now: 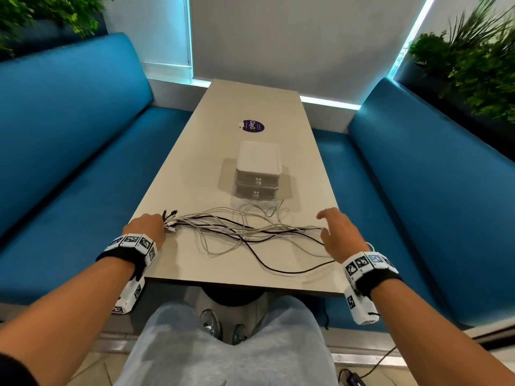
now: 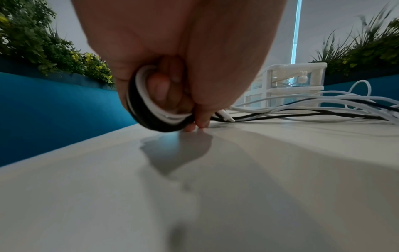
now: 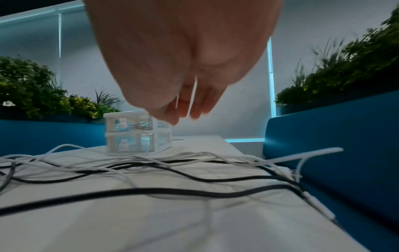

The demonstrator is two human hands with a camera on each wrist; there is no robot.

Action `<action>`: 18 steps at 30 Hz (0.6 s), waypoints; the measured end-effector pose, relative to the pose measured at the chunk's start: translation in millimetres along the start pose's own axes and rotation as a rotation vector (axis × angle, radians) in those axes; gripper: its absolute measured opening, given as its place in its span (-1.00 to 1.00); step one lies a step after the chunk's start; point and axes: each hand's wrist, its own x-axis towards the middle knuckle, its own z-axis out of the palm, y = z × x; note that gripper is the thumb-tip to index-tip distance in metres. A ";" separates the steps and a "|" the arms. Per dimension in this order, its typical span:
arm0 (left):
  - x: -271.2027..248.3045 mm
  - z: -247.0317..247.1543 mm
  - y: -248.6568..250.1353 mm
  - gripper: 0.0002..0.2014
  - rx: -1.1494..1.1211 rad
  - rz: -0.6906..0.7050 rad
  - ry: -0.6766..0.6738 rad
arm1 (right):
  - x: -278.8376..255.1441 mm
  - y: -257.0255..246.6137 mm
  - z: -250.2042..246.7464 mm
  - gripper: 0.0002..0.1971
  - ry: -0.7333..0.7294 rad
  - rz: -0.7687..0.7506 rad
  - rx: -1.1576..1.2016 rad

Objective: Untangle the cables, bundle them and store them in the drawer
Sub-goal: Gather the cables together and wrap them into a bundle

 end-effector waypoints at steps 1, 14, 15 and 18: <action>0.4 0.5 -0.4 -0.86 0.004 0.002 0.000 | 0.9 -5.6 2.9 -0.56 -0.118 0.009 0.072; 2.4 1.6 -0.6 -0.83 0.042 0.010 -0.020 | 5.0 12.1 20.1 -0.56 -0.428 0.146 -0.558; 2.7 1.5 -0.1 -0.83 0.042 0.015 -0.019 | 3.1 13.7 18.1 -0.52 -0.422 0.158 -0.564; 2.4 0.1 1.2 -0.83 0.040 0.019 -0.023 | -2.7 15.6 9.2 -0.61 -0.383 0.171 -0.600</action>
